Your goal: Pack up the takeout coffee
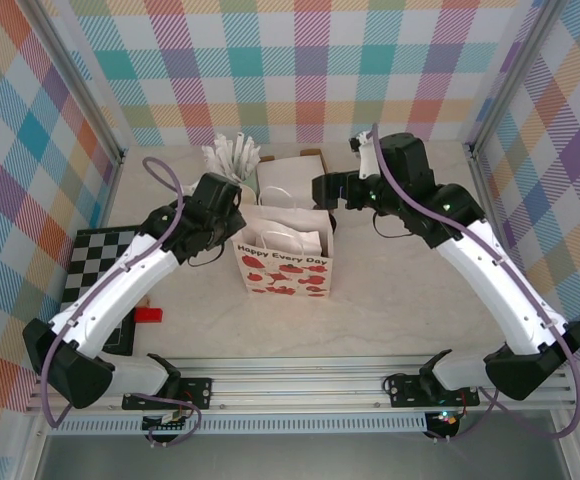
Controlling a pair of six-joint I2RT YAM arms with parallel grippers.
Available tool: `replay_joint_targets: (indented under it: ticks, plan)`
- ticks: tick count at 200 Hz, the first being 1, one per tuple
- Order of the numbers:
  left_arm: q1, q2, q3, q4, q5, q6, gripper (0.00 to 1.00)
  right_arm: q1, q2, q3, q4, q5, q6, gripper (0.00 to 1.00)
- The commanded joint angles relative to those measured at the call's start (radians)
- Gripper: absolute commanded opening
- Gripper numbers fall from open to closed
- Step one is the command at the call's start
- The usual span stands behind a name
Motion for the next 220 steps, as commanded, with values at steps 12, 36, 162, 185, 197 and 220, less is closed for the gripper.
replay_joint_targets:
  ticks: [12,36,162,185,197,220]
  plan:
    - [-0.018,-0.030,-0.005,0.003,0.012,-0.062,0.09,-0.038,-0.008,-0.065,0.004,0.035,0.037,1.00]
    - [-0.018,-0.048,0.041,-0.049,-0.017,0.003,0.39,-0.071,-0.031,-0.098,0.011,0.071,0.034,1.00]
    - [0.278,-0.401,-0.323,0.262,-0.474,0.584,1.00,-0.403,-0.389,-0.849,0.476,0.509,0.001,1.00]
    - [0.349,-0.375,-0.496,0.395,-0.561,0.597,1.00,-0.489,-0.381,-1.034,0.654,0.362,-0.090,1.00]
    - [0.393,-0.356,-0.580,0.447,-0.584,0.548,1.00,-0.536,-0.347,-1.097,0.728,0.254,-0.094,1.00]
    - [0.466,-0.330,-0.736,0.626,-0.476,0.523,1.00,-0.562,-0.239,-1.174,0.878,0.160,-0.116,1.00]
